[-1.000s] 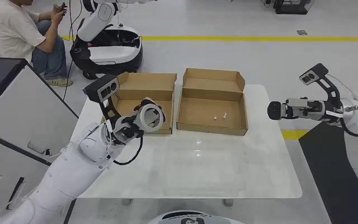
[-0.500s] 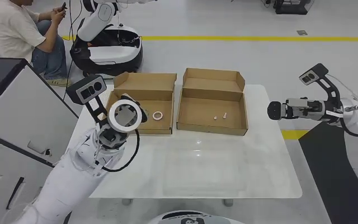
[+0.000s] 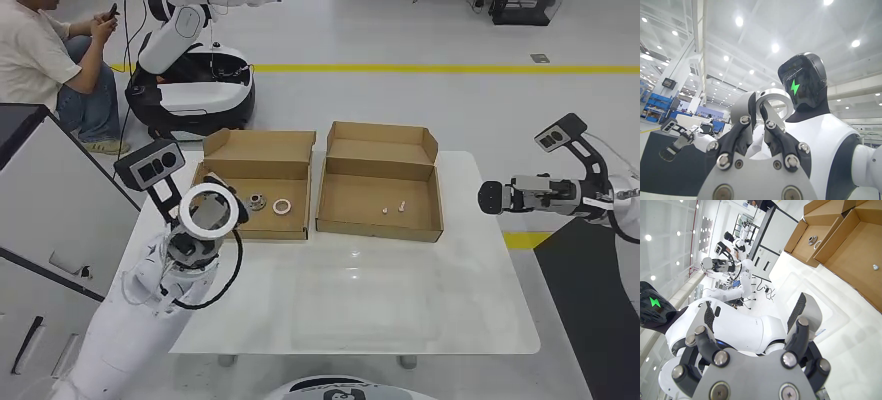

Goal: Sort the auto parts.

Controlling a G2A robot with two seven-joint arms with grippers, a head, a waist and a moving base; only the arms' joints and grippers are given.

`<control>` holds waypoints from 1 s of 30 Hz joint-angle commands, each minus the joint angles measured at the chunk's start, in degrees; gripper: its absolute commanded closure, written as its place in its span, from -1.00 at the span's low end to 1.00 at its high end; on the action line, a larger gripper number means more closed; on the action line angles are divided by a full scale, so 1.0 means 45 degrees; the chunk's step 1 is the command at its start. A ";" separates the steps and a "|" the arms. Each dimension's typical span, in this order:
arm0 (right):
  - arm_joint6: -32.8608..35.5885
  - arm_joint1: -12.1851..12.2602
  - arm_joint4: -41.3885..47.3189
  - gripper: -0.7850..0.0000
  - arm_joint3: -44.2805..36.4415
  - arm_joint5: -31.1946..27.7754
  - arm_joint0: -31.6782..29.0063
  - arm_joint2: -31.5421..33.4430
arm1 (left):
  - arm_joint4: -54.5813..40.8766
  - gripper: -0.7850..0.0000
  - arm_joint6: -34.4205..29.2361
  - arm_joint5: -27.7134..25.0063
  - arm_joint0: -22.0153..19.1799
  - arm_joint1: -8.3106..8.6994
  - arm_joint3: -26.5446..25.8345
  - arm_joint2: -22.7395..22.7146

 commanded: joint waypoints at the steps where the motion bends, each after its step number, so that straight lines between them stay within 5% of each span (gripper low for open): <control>1: 0.0000 0.0000 0.0001 -1.00 0.0000 0.0000 0.0000 0.0000 | 0.0367 1.00 -0.0557 0.0000 0.0062 -0.0032 0.0285 -0.0077; 17: 0.0000 0.0000 0.0001 -1.00 0.0000 0.0000 0.0000 0.0000 | -0.1474 1.00 -0.1318 0.0000 0.0164 -0.0675 -0.0254 -0.0268; 30: 0.0000 0.0000 0.0001 -1.00 0.0000 0.0000 0.0000 0.0000 | -0.2715 1.00 -0.3960 0.0000 0.0498 -0.1452 0.0481 -0.1099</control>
